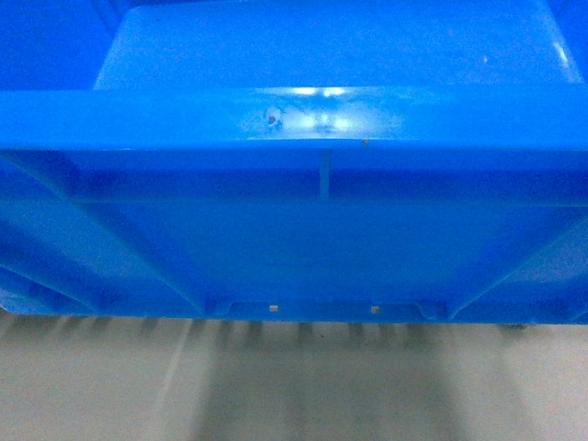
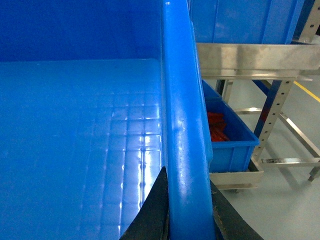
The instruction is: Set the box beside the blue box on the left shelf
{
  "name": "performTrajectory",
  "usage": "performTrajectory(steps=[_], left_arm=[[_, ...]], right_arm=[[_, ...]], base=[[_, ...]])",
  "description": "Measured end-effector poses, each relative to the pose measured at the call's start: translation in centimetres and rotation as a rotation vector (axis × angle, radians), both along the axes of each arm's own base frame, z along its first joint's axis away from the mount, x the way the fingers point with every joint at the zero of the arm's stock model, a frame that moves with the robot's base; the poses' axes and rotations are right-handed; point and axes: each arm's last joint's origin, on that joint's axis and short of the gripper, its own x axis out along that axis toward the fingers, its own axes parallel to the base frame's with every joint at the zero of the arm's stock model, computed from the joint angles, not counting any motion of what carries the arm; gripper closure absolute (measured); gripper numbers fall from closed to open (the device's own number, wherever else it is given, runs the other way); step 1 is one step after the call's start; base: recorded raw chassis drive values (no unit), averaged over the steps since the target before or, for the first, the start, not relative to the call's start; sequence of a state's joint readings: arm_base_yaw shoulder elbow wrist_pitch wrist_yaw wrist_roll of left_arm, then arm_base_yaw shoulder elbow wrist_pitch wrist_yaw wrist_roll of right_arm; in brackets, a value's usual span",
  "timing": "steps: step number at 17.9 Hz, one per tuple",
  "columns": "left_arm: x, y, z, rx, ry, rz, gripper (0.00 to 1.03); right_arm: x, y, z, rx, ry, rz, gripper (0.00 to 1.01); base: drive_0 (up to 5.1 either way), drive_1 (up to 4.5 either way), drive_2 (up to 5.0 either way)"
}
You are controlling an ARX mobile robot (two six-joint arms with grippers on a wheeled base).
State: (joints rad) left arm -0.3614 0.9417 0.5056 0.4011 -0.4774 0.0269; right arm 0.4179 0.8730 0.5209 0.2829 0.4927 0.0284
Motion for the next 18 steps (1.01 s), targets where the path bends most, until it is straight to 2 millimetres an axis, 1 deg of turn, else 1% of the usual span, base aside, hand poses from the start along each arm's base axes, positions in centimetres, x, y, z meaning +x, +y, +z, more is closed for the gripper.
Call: performTrajectory(steps=[18], left_arm=[[0.0,0.0,-0.02,0.0,0.002,0.0,0.9]], right_arm=[[0.0,0.0,-0.01,0.0,0.001,0.0,0.93]], base=[[0.0,0.0,0.0]])
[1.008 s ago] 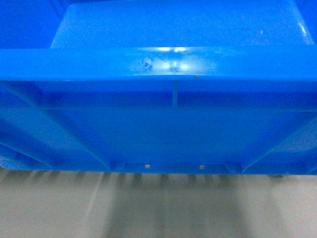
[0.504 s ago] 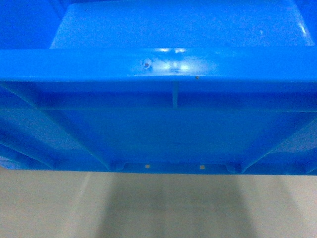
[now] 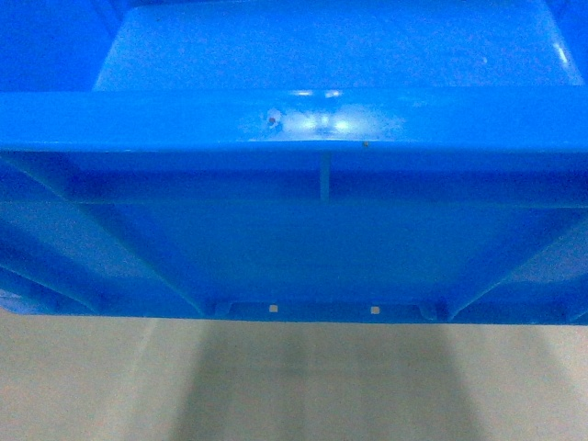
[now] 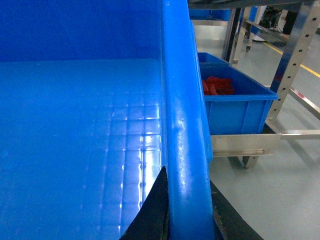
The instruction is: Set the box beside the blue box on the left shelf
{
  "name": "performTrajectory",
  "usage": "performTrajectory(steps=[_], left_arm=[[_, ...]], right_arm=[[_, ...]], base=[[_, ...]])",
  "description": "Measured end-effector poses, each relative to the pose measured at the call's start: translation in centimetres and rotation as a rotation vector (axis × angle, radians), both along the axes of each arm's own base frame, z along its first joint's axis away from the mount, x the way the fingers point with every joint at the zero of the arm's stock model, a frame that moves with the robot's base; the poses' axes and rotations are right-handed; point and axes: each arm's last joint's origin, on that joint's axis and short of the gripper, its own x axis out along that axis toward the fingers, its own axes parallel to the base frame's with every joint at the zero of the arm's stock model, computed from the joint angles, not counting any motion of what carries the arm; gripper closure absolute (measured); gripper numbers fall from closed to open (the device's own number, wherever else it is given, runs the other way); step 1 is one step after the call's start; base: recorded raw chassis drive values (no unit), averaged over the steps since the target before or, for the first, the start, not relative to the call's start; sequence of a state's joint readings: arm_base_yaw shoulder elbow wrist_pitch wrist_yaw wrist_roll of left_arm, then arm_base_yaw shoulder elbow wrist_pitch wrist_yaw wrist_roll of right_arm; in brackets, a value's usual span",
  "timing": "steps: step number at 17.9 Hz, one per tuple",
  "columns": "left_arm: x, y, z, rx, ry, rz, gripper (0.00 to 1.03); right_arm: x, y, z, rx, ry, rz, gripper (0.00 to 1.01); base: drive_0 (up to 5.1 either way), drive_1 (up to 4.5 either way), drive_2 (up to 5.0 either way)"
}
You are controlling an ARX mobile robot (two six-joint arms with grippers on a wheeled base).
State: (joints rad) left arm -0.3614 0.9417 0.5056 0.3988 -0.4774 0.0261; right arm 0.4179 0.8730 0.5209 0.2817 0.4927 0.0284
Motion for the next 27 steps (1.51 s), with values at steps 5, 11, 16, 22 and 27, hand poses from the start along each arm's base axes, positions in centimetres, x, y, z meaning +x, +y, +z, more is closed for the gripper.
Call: performTrajectory(steps=[5,11,16,22,27], left_arm=[[0.0,0.0,0.0,0.001,0.0,0.0,0.9],[0.01,0.0,-0.17,0.002,0.006,0.001,0.9],[0.01,0.0,-0.15,0.001,0.005,0.0,0.9],[-0.04,0.02,-0.04,-0.001,-0.003,0.0,0.9],[-0.03,0.01,-0.08,0.0,0.0,0.001,0.9]], right_arm=[[0.0,0.0,0.0,0.0,0.0,0.0,0.93],[0.02,0.01,-0.12,-0.002,0.006,0.0,0.93],[0.01,0.0,-0.09,-0.001,0.003,0.0,0.93],[-0.08,-0.03,0.02,0.001,-0.003,0.0,0.93],[-0.07,-0.03,0.0,0.0,-0.001,0.0,0.93]], base=[[0.0,0.0,0.0],[0.0,0.0,0.0],[0.0,0.0,0.0],[0.0,0.0,0.0],[0.0,0.0,0.0]])
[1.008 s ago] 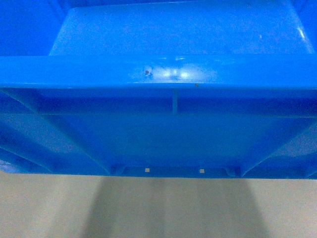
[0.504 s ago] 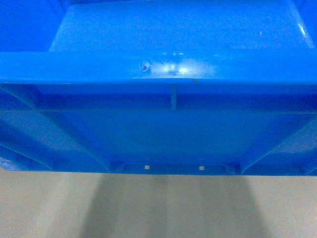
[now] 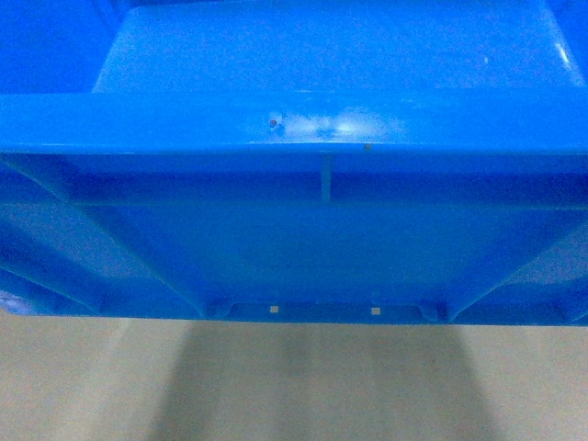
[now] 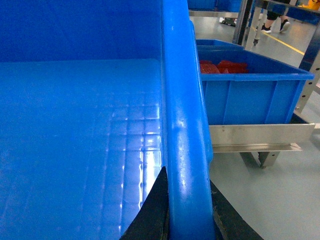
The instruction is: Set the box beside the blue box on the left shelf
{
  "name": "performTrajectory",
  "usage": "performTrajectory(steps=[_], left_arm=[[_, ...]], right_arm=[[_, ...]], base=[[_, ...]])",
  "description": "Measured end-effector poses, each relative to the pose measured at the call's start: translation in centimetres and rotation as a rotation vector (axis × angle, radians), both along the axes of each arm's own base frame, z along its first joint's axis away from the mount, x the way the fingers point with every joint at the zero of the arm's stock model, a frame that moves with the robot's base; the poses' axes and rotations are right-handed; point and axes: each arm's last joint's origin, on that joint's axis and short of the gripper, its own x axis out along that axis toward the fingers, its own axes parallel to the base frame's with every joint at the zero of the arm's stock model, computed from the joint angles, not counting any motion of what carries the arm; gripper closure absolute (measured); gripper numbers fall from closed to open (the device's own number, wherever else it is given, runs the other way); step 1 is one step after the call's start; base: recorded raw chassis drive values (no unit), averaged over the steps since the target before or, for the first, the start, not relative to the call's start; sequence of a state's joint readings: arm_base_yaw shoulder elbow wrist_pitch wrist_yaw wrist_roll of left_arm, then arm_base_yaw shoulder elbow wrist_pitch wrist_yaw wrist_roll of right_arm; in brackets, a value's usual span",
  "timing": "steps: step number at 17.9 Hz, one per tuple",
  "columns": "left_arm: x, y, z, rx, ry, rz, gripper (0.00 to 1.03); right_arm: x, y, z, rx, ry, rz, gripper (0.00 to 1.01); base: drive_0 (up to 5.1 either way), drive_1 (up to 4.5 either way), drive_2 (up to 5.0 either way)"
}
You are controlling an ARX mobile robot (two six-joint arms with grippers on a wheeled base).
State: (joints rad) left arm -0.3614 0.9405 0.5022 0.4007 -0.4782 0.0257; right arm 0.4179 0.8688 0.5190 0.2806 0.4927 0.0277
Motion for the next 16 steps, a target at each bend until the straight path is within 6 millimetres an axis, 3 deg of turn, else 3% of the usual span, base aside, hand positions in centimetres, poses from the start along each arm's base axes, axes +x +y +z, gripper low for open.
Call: performTrajectory(steps=[16], left_arm=[[0.02,-0.01,-0.02,0.0,0.001,-0.001,0.9]], right_arm=[[0.0,0.01,-0.01,-0.002,0.001,0.0,0.93]], base=[[0.0,4.05,-4.0]])
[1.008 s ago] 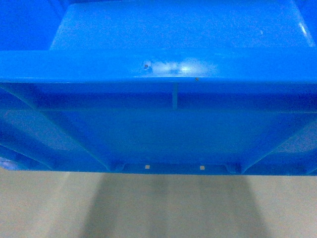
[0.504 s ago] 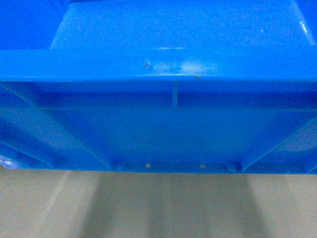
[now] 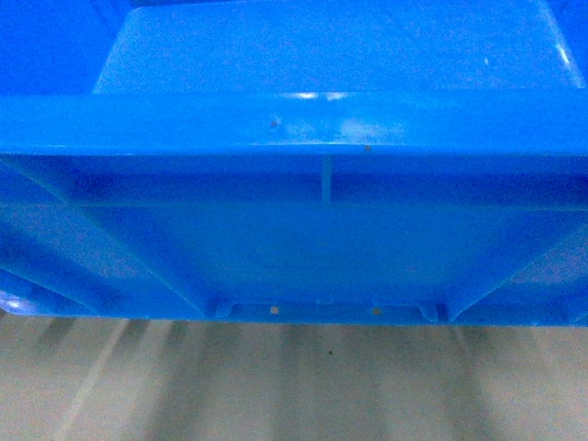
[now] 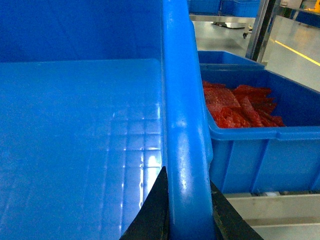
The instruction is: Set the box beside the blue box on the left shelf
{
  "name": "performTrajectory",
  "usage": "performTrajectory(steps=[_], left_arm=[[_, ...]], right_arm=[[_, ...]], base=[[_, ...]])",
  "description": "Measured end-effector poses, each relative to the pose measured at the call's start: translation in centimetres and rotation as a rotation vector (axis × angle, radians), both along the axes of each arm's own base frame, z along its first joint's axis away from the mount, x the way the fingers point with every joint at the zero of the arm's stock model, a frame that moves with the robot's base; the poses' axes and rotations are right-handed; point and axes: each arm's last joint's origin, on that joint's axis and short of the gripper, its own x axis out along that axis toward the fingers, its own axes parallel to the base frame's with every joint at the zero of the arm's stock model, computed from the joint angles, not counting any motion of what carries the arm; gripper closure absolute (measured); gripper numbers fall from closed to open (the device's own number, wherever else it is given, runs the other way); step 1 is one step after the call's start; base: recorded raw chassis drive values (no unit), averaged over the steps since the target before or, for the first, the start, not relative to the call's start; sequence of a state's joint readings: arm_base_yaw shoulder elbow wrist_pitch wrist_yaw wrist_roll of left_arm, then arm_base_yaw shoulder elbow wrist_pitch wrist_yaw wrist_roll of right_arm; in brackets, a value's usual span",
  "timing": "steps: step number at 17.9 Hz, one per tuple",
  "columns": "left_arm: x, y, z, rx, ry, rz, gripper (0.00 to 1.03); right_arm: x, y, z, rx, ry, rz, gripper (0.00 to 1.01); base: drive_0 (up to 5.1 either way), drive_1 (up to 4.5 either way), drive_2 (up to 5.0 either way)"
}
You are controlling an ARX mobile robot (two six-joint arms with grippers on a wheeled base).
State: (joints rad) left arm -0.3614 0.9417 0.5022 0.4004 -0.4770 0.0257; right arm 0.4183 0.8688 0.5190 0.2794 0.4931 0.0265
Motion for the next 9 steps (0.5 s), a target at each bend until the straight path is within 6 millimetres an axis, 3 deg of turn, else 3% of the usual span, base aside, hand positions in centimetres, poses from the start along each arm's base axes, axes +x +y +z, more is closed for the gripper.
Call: performTrajectory(steps=[9], left_arm=[[0.02,0.0,-0.04,0.002,0.003,0.001,0.9]], right_arm=[[0.08,0.04,-0.1,-0.002,0.006,0.0,0.93]], base=[[0.2,4.45,-4.1]])
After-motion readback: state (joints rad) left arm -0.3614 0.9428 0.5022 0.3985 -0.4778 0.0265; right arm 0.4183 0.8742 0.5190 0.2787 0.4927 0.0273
